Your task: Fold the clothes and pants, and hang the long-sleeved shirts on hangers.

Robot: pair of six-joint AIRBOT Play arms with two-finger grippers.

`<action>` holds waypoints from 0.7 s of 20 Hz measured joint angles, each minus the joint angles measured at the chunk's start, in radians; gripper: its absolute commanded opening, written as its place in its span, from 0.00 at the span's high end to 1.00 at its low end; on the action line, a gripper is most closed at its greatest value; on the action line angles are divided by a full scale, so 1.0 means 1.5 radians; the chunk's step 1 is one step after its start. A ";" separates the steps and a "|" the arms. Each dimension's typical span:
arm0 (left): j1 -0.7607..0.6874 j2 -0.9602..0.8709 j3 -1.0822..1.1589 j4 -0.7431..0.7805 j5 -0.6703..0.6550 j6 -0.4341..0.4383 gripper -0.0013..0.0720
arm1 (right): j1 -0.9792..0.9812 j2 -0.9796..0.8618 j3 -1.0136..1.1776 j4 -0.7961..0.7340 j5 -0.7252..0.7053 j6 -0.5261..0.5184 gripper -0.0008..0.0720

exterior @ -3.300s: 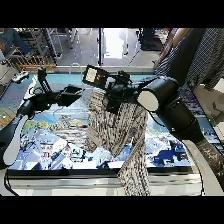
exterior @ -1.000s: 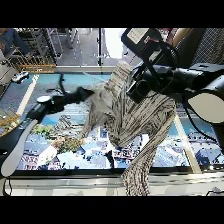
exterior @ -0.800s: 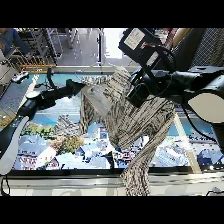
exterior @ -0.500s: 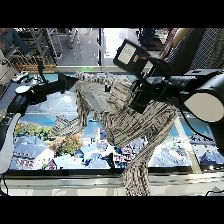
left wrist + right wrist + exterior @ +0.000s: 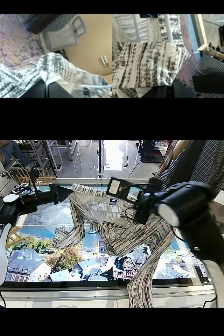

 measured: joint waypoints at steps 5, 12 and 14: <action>-0.001 0.031 0.001 0.002 -0.071 0.000 0.93 | -0.025 -0.049 0.000 -0.010 -0.099 0.183 0.97; -0.061 0.057 0.001 0.032 -0.249 0.000 0.28 | -0.154 0.001 0.005 -0.006 -0.230 0.585 0.97; -0.084 0.060 0.001 0.052 -0.267 0.000 0.29 | -0.204 0.040 0.006 -0.012 -0.217 0.652 0.97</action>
